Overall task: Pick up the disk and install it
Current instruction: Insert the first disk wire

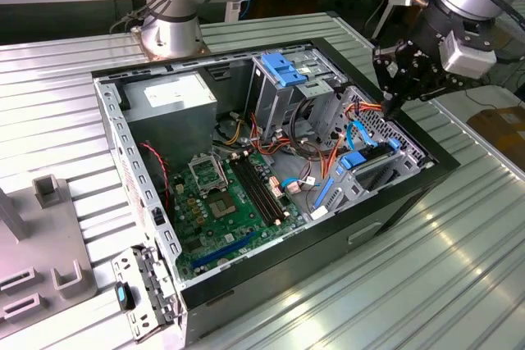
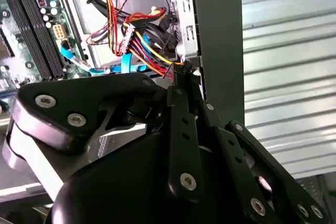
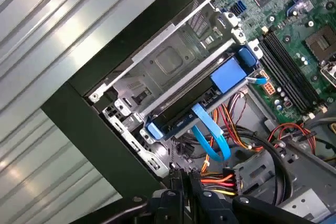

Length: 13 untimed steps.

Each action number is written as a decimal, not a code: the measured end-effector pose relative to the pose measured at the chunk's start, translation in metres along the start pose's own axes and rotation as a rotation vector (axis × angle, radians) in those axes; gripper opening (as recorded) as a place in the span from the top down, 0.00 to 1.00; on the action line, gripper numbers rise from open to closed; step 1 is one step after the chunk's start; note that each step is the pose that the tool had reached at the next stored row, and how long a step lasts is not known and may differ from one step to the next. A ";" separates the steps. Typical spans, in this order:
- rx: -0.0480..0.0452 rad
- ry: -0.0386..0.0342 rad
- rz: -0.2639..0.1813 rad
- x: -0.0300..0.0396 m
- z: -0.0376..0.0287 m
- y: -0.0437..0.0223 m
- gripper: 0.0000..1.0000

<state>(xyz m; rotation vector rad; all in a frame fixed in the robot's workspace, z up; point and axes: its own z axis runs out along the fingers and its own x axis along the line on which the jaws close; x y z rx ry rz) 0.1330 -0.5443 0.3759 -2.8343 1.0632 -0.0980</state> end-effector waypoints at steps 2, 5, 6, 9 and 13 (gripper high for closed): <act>-0.0008 0.0051 0.040 0.0000 0.0001 0.0000 0.83; -0.0028 0.0169 0.133 0.0000 0.0003 0.0001 0.83; -0.0028 0.0171 0.133 0.0000 0.0002 0.0001 0.83; -0.0028 0.0179 0.139 -0.0005 0.0002 0.0004 0.83; -0.0052 0.0318 0.246 -0.0007 0.0006 0.0007 0.83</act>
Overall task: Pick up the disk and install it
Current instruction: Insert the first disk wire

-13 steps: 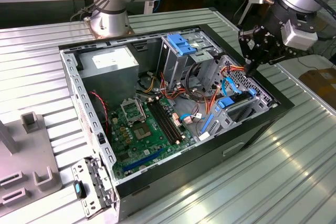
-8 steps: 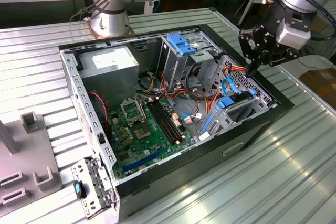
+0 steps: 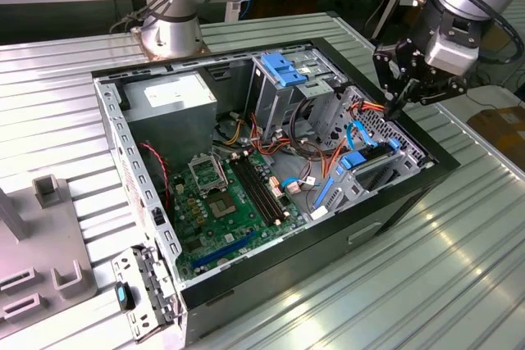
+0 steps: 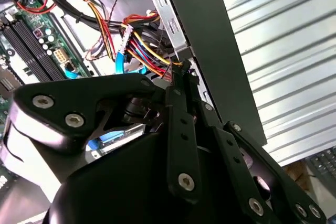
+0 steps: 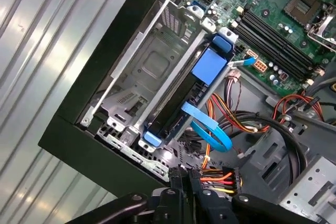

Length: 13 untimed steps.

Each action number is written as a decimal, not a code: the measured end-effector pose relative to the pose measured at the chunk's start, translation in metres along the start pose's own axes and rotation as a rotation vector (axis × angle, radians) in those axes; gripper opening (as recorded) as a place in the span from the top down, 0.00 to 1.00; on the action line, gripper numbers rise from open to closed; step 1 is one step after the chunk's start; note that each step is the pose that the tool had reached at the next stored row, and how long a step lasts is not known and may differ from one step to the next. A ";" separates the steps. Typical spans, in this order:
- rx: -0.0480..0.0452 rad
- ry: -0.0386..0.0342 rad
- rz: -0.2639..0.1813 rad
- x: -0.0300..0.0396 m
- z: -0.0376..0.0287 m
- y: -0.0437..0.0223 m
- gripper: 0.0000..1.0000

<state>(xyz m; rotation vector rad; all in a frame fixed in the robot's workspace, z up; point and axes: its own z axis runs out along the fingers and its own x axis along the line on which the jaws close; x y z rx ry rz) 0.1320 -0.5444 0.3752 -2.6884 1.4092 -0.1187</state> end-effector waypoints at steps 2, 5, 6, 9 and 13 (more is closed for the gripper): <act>-0.0007 0.0042 0.033 -0.0001 0.0002 0.0001 0.83; -0.0017 0.0106 0.083 -0.0001 0.0004 0.0002 0.83; -0.0020 0.0120 0.094 -0.0001 0.0004 0.0002 0.83; 0.0112 0.0046 0.102 0.0001 -0.0002 0.0054 0.83; 0.0151 0.0066 0.116 -0.0042 -0.0005 0.0171 0.83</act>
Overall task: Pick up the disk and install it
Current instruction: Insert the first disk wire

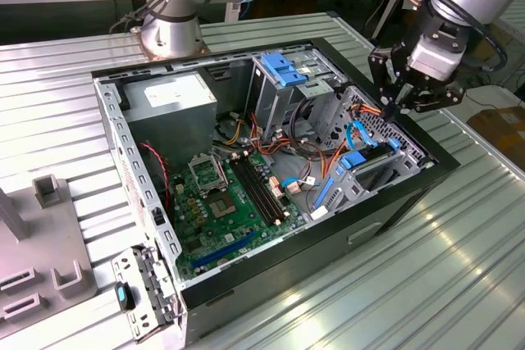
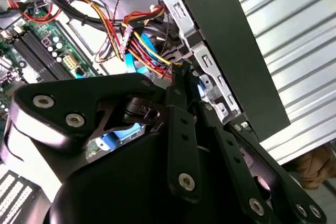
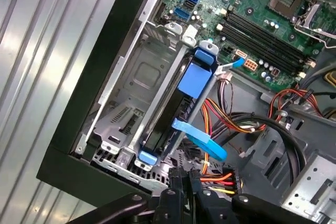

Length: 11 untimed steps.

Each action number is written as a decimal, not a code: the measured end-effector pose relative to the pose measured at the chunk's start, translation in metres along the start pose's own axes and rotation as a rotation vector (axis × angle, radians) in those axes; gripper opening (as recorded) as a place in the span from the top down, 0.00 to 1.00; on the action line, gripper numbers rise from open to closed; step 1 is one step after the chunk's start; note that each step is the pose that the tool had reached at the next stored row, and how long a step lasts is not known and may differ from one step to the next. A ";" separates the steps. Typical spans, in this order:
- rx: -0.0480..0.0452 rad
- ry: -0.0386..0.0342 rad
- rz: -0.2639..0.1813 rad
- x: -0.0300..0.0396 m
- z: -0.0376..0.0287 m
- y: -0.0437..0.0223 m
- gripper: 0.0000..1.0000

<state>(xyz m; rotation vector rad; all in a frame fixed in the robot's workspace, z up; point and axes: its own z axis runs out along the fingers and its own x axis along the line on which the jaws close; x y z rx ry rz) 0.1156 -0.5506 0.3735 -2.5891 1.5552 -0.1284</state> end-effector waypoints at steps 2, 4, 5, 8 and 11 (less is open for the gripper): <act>-0.0009 0.0110 0.075 0.0000 0.0019 0.0003 0.83; -0.0015 0.0196 0.134 -0.0001 0.0032 0.0005 0.83; -0.0020 0.0242 0.165 -0.0001 0.0037 0.0006 0.83; -0.0028 0.0343 0.236 -0.0007 0.0042 0.0019 0.83; -0.0027 0.0343 0.236 -0.0007 0.0042 0.0019 0.83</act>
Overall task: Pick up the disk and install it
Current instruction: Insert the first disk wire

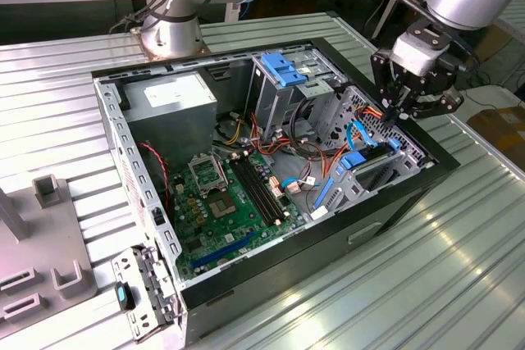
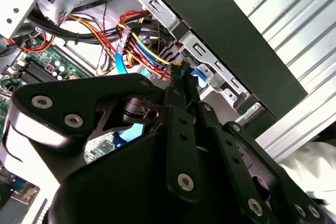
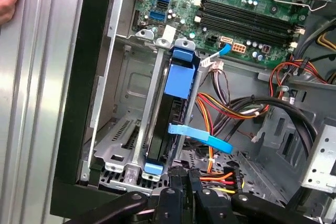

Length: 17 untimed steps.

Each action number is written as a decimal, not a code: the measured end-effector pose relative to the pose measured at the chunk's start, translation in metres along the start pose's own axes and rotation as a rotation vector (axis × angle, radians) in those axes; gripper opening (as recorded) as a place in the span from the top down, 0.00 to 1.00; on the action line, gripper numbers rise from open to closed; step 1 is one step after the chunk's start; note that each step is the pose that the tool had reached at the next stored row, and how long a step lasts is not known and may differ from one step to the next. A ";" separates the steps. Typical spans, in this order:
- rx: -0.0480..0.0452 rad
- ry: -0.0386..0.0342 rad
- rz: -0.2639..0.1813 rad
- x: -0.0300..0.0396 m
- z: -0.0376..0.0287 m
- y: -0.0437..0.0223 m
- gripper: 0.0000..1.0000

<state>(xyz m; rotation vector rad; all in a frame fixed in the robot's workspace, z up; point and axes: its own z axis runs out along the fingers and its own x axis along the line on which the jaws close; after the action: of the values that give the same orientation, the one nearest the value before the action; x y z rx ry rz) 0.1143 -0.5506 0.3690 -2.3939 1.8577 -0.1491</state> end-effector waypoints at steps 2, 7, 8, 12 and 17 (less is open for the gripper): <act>0.0000 0.0017 0.015 -0.0003 0.0001 0.0010 0.83; -0.0008 0.0133 0.099 -0.0005 0.0003 0.0023 0.83; -0.0005 0.0120 0.101 -0.0007 0.0003 0.0028 0.83; -0.0002 0.0124 0.125 -0.0013 0.0009 0.0051 0.83; -0.0016 0.0113 0.128 -0.0012 0.0013 0.0053 0.83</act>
<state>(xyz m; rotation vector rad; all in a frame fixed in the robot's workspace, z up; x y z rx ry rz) 0.1090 -0.5507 0.3669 -2.2704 2.0099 -0.1505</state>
